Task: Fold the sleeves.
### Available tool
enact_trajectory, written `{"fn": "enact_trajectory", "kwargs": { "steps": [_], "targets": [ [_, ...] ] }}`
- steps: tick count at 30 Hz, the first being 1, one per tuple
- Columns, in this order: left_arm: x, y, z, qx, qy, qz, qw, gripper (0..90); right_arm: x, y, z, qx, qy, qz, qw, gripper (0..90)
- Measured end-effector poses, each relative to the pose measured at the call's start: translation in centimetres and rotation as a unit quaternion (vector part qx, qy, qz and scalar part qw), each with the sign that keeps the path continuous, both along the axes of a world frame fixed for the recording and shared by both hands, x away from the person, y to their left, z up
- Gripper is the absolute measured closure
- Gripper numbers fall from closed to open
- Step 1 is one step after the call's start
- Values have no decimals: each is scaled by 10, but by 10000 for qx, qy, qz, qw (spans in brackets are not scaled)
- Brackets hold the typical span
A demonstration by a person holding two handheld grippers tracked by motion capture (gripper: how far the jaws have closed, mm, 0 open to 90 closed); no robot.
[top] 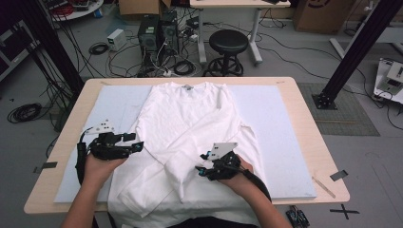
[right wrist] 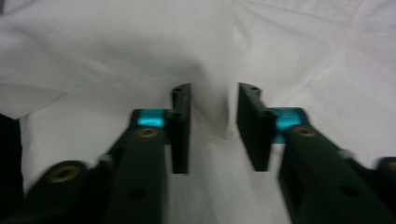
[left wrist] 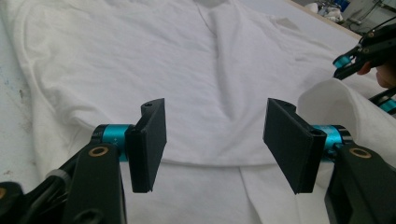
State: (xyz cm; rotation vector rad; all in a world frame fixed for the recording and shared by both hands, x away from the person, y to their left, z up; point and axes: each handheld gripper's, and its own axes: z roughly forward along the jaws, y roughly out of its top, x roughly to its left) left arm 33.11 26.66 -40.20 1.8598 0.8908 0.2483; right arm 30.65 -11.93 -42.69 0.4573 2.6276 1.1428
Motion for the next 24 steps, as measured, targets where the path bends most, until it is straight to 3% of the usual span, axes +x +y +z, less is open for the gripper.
{"fn": "enact_trajectory", "kwargs": {
  "steps": [1, 2, 5, 7, 10, 11, 12, 13, 15, 18, 21, 24],
  "targets": [
    [0, 0, 0, 8, 19, 1, 10000, 395, -1, 6, -4, -188, 19, 47, 9998, 750],
    [-1, -1, 0, 10, 24, 11, 10000, 395, -1, 7, -5, -260, -50, 66, 9996, 823],
    [-1, 0, 0, 4, 15, 17, 10000, 396, -2, 6, -3, -275, -58, 27, 9996, 882],
    [-2, 1, 0, -20, 22, 28, 10000, 395, -1, -7, 6, 24, -185, -155, 9997, 887],
    [-1, 2, 1, -28, 14, 44, 10000, 395, 0, -17, 16, 205, -300, -298, 9989, 888],
    [-1, 3, 2, -28, -15, 76, 10000, 395, 1, -29, 27, 416, -437, -472, 9971, 888],
    [-1, 3, 2, -28, -15, 76, 10000, 396, 1, -29, 27, 416, -437, -472, 9971, 888],
    [-2, 3, 3, -27, -17, 52, 10000, 396, 0, -40, 39, 583, -586, -614, 9947, 888],
    [-2, 3, 3, -32, -28, 60, 10000, 396, -1, -44, 43, 641, -638, -665, 9937, 888],
    [-2, 3, 3, -18, -22, 62, 10000, 395, -2, -61, 57, 861, -823, -850, 9892, 887],
    [-3, 2, 1, -17, 18, 36, 10000, 395, 1, -72, 57, 913, -797, -1022, 9873, 876],
    [-2, 2, -1, 9, 48, 48, 10000, 396, 14, -80, 39, 651, -578, -1332, 9873, 749]
  ]
}}
